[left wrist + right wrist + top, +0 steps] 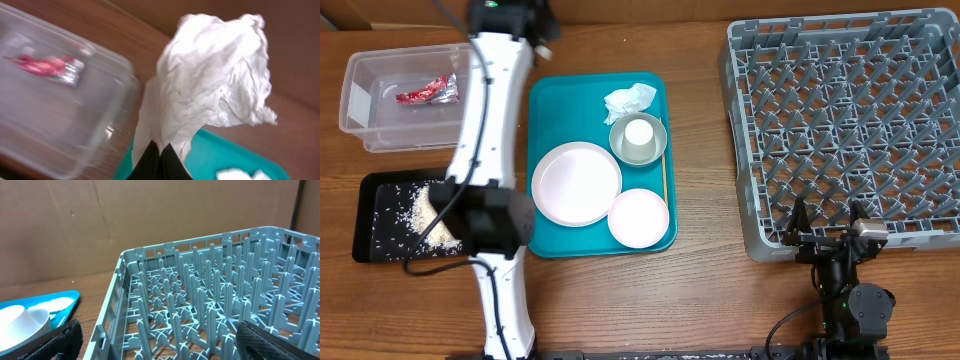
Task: Sort waste into correct bins and load items into the dishwasher
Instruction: 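Carry the tissue left and release it into the clear bin, then grasp the second white tissue on the teal tray with the left gripper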
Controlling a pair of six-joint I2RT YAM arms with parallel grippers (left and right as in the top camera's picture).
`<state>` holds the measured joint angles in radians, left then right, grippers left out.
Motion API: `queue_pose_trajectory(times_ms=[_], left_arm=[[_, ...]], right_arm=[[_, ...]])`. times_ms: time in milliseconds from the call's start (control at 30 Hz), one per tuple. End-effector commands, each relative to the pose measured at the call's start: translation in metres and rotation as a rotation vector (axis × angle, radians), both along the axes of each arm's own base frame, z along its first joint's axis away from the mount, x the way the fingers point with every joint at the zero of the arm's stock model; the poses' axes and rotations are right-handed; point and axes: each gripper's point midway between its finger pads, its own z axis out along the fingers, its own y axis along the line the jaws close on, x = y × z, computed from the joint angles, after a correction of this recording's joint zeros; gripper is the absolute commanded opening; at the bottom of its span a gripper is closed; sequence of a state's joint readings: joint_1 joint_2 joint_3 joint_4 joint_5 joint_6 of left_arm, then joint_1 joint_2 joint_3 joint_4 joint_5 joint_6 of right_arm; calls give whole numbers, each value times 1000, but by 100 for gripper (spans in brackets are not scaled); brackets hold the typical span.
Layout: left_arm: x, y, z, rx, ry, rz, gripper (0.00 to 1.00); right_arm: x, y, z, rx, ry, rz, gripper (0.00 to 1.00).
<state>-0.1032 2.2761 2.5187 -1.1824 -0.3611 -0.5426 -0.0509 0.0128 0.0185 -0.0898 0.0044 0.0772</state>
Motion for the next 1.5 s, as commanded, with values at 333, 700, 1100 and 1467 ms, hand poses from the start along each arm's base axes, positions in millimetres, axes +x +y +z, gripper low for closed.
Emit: queue_pose_trajectory(times_ms=[333,700,1100,1467], left_arm=[[-22,156,-20,49,21,325,22],[-8,101,-41,-309,45,68,65],[5,-58,-36,-275,70,-373,77],[2,-140,-108,-218,206,-444,78]], right_arm=[[0,0,-1,-3,-5,2,100],[0,0,-1,-3,-5,2,100],[0,0,-1,-3,-5,2,100],[0,0,-1,-3,-5,2,100]])
